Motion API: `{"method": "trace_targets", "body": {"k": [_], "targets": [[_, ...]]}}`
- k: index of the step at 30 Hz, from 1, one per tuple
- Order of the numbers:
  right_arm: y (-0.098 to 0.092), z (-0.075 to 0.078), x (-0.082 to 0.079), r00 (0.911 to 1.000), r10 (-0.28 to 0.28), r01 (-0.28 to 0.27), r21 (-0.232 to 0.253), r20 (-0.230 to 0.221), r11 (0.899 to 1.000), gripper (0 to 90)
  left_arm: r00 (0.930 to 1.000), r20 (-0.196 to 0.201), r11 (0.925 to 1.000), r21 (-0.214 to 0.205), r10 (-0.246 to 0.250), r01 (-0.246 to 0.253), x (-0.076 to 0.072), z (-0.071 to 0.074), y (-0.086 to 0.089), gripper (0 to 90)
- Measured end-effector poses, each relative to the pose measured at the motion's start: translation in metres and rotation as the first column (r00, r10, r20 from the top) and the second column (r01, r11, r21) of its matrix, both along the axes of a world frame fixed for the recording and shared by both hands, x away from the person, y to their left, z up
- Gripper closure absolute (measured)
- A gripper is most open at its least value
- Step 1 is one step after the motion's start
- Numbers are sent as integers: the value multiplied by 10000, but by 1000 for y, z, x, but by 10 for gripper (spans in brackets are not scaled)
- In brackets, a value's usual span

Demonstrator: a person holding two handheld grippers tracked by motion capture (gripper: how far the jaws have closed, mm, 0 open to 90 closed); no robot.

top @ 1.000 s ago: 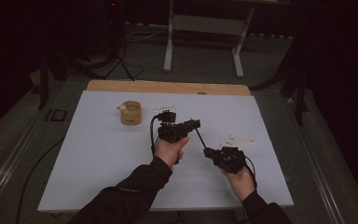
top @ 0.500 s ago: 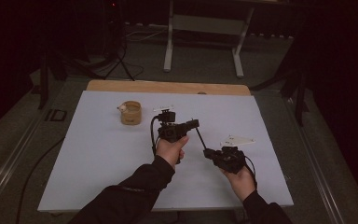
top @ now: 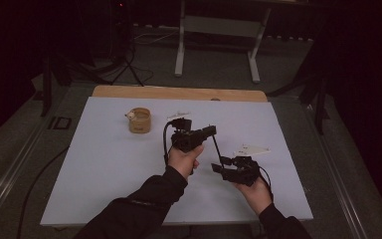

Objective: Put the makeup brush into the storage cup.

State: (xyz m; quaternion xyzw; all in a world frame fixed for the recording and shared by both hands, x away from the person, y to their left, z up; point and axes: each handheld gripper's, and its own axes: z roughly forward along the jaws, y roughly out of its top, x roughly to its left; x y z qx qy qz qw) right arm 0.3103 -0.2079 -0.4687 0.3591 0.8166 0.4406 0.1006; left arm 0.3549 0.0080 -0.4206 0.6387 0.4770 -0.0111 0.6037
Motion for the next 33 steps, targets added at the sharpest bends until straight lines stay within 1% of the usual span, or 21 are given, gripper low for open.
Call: {"method": "trace_targets", "body": {"k": [1, 3, 4, 5, 7, 8, 9, 10, 12, 13, 14, 15, 16, 17, 18, 21, 23, 25, 28, 30, 33], "targets": [[0, 0, 0, 10000, 72, -72, 79, -30, 9999, 465, 9999, 37, 9998, 99, -146, 145, 0, 1, -1, 860], [0, 0, 1, 10000, 52, -52, 122, 16, 9999, 422, 9986, 447, 9993, 246, -297, 286, -1, 3, -2, 859], [0, 0, 1, 9999, 96, -97, 149, 51, 9998, 388, 9971, 602, 9981, 443, -458, 432, -1, 4, -3, 859], [-1, 0, 1, 9999, 98, -100, 188, 87, 9998, 359, 9948, 922, 9974, 620, -433, 377, -4, 5, -4, 859], [-1, 0, 1, 9998, 105, -108, 186, 171, 9998, 286, 9918, 1080, 9948, 826, -678, 590, -5, 7, -5, 859], [-1, 0, 1, 9997, 83, -88, 210, 237, 9997, 259, 9900, 1218, 9933, 993, -715, 595, -6, 8, -6, 860], [-1, 0, 1, 9997, 162, -167, 244, 193, 9996, 209, 9879, 1326, 9911, 1162, -808, 655, -7, 9, -7, 860], [-1, 0, 1, 9996, 178, -184, 269, 219, 9995, 170, 9866, 1385, 9901, 1213, -867, 700, -8, 10, -7, 860], [-2, 0, 0, 9993, 337, -341, 337, 131, 9989, 138, 9824, 1602, 9867, 1455, -960, 727, -10, 12, -7, 859], [-2, 0, 0, 9991, 367, -374, 344, 210, 9987, 138, 9824, 1602, 9867, 1455, -960, 727, -10, 12, -7, 860], [-2, 0, 0, 9991, 367, -374, 344, 210, 9987, 138, 9801, 1720, 9860, 1498, -993, 736, -11, 14, -7, 860], [-2, 0, 0, 9991, 367, -374, 344, 210, 9987, 138, 9801, 1720, 9860, 1498, -993, 736, -11, 14, -7, 860], [-2, 0, 0, 9992, 308, -317, 353, 257, 9989, 139, 9766, 1884, 9836, 1649, -1042, 731, -12, 18, -5, 860], [-2, 0, -1, 9987, 298, -309, 260, 420, 9992, 138, 9740, 2022, 9828, 1719, -1025, 678, -13, 20, -5, 860], [-3, 0, -1, 9983, 315, -330, 293, 489, 9990, 139, 9737, 2022, 9812, 1805, -1047, 680, -14, 22, -3, 859], [-4, 1, -1, 9975, 399, -418, 318, 590, 9986, 138, 9721, 2121, 9811, 1836, -1004, 613, -14, 24, 0, 860], [-6, 1, 0, 9969, 406, -430, 343, 675, 9985, 138, 9672, 2360, 9762, 2123, -944, 435, -14, 28, 6, 860], [-7, 1, 0, 9961, 512, -534, 296, 717, 9981, 140, 9650, 2450, 9755, 2163, -941, 402, -14, 29, 12, 859], [-8, 1, -1, 9947, 573, -594, 222, 857, 9980, 141, 9619, 2616, 9739, 2263, -801, 195, -13, 33, 21, 859], [-10, 1, -1, 9952, 504, -541, 433, 841, 9976, 138, 9601, 2711, 9724, 2332, -693, 43, -12, 37, 28, 859], [-11, 2, -2, 9951, 448, -487, 422, 887, 9979, 137, 9577, 2832, 9708, 2393, -516, -185, -11, 43, 38, 859]]}}
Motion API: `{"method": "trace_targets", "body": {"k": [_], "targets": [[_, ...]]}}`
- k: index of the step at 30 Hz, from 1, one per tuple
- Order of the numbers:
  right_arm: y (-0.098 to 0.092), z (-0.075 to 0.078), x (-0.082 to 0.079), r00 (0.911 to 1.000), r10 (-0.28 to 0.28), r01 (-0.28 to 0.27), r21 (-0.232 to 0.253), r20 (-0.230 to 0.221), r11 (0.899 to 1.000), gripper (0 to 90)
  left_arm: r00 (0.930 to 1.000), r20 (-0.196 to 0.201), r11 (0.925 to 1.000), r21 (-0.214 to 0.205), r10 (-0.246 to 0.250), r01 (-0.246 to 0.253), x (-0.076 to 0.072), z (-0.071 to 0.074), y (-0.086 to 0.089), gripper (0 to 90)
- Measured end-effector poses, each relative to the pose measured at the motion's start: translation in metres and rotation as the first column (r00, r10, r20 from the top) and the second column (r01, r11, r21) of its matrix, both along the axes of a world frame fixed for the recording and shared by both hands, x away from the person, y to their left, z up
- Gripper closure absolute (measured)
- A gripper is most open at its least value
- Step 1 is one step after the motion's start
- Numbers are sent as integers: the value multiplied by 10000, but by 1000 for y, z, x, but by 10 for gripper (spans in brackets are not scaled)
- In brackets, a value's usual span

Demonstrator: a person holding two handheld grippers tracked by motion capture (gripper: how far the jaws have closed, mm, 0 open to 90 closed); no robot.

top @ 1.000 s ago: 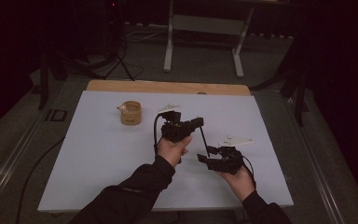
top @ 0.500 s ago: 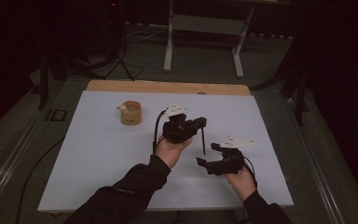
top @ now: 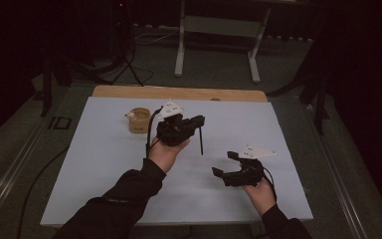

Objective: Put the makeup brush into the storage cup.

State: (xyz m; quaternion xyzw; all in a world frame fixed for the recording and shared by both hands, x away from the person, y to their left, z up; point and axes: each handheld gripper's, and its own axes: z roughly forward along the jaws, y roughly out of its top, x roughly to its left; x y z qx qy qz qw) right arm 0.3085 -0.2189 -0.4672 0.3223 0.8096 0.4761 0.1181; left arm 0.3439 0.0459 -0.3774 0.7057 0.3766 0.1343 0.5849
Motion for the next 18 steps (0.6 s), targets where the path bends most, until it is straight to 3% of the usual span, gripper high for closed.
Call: {"method": "trace_targets", "body": {"k": [4, 8, 12, 16, 17, 18], "targets": [[0, 1, -2, 10000, 47, -47, -68, 49, 10000, 141, 9992, 264, 9995, 79, 300, -302, 2, 11, 15, 859], [-2, 0, -2, 9999, 47, -43, 294, -131, 9996, 142, 9969, 517, 9981, 107, 594, -600, 4, 22, 29, 859], [-3, 0, -2, 9999, 97, -97, 150, -38, 9998, 145, 9948, 679, 9968, 193, 758, -773, 6, 28, 37, 859], [-4, 0, -3, 9995, 307, -306, 190, -47, 9994, 145, 9900, 928, 9936, 283, 1064, -1095, 9, 35, 49, 859], [-4, 1, -4, 9995, 204, -207, 115, 221, 9997, 145, 9879, 1008, 9921, 307, 1176, -1212, 11, 37, 54, 859], [-5, 2, -4, 9996, 224, -227, 149, 192, 9996, 144, 9864, 1055, 9911, 306, 1259, -1298, 12, 38, 56, 859]]}}
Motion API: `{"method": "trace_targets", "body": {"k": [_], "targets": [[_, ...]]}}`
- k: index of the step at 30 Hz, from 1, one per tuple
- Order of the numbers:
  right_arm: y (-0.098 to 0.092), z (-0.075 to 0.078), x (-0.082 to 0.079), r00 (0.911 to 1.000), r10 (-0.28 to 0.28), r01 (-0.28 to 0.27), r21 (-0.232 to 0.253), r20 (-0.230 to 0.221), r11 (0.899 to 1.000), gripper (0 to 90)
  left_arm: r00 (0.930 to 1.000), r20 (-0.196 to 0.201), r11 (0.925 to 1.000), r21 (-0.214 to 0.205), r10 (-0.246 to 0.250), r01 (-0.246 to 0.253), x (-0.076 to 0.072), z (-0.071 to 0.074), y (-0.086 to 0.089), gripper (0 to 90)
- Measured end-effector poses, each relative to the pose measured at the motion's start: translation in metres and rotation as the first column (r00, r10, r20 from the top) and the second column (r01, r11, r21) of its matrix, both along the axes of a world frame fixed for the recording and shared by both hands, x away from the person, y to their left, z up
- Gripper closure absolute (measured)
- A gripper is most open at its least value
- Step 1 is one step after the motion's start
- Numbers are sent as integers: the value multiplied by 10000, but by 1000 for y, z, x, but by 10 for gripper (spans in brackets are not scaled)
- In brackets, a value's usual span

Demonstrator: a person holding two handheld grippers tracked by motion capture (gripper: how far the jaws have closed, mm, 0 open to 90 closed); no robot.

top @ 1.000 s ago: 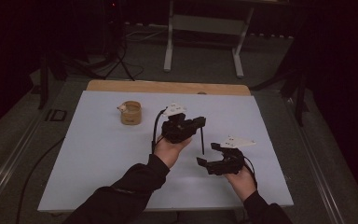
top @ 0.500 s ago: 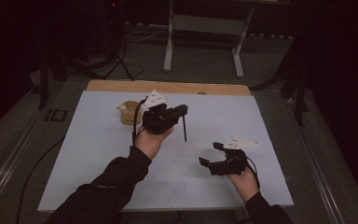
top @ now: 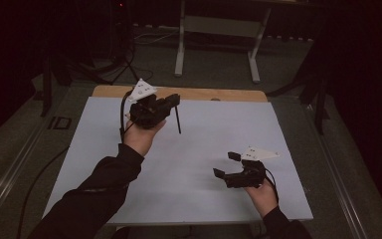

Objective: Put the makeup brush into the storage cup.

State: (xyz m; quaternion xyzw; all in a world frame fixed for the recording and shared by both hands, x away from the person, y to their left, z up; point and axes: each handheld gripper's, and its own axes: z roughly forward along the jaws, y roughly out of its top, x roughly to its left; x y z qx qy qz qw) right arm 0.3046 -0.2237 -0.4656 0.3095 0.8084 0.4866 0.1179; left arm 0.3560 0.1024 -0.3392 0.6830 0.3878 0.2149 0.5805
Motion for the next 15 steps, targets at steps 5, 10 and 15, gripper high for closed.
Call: {"method": "trace_targets", "body": {"k": [5, 10, 15], "targets": [[-2, 2, 0, 10000, -67, 68, 153, -24, 9999, 143, 9990, 267, 9993, 41, 363, -364, 6, 8, 14, 859], [0, 2, 0, 10000, -68, 67, 102, 71, 9999, 143, 9962, 455, 9972, 86, 742, -746, 13, 16, 26, 858], [0, 2, -1, 9999, -60, 59, 80, 110, 10000, 142, 9910, 501, 9921, 94, 1243, -1249, 22, 22, 36, 858]]}}
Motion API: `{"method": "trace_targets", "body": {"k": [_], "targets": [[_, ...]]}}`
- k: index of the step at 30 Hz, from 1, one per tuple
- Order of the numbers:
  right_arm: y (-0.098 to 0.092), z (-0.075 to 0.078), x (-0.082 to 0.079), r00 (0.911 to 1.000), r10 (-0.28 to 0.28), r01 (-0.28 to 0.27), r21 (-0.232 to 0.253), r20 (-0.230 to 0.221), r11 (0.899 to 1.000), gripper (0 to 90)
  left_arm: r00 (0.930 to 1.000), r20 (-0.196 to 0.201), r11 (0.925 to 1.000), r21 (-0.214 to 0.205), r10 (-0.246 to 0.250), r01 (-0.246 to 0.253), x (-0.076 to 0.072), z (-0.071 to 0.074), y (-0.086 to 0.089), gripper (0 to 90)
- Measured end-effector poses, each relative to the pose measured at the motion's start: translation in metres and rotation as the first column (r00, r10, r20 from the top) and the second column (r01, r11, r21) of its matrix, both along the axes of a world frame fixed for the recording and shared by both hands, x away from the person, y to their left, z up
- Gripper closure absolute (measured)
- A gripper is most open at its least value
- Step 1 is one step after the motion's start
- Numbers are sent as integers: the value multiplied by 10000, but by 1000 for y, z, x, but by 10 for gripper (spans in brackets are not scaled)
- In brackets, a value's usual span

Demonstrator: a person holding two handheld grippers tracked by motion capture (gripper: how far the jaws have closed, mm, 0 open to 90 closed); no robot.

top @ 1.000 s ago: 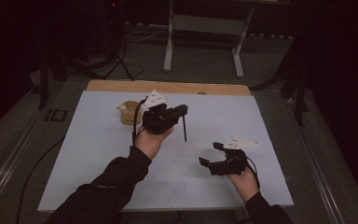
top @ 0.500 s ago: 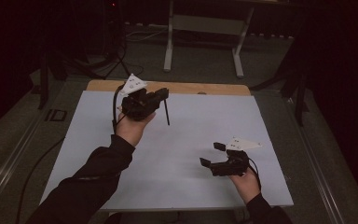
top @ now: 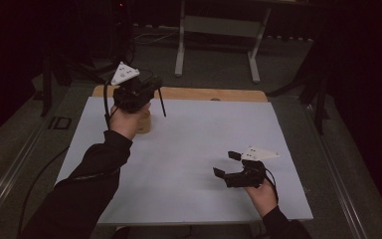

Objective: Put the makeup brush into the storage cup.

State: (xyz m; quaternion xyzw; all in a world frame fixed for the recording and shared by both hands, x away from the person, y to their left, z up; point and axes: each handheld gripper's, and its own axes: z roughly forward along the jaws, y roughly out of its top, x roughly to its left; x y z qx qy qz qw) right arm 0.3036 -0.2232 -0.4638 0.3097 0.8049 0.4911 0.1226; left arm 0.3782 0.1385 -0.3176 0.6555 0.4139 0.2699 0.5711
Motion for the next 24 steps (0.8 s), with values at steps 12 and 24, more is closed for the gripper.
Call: {"method": "trace_targets", "body": {"k": [12, 24], "targets": [[1, -1, 0, 10000, 56, -57, 19, 50, 10000, 141, 9900, 41, 9900, -33, 1409, -1408, 21, 6, 21, 858], [3, -3, 0, 9998, 167, -167, -46, 54, 9998, 141, 9829, 544, 9844, -167, 1758, -1751, 46, -5, 39, 858]]}}
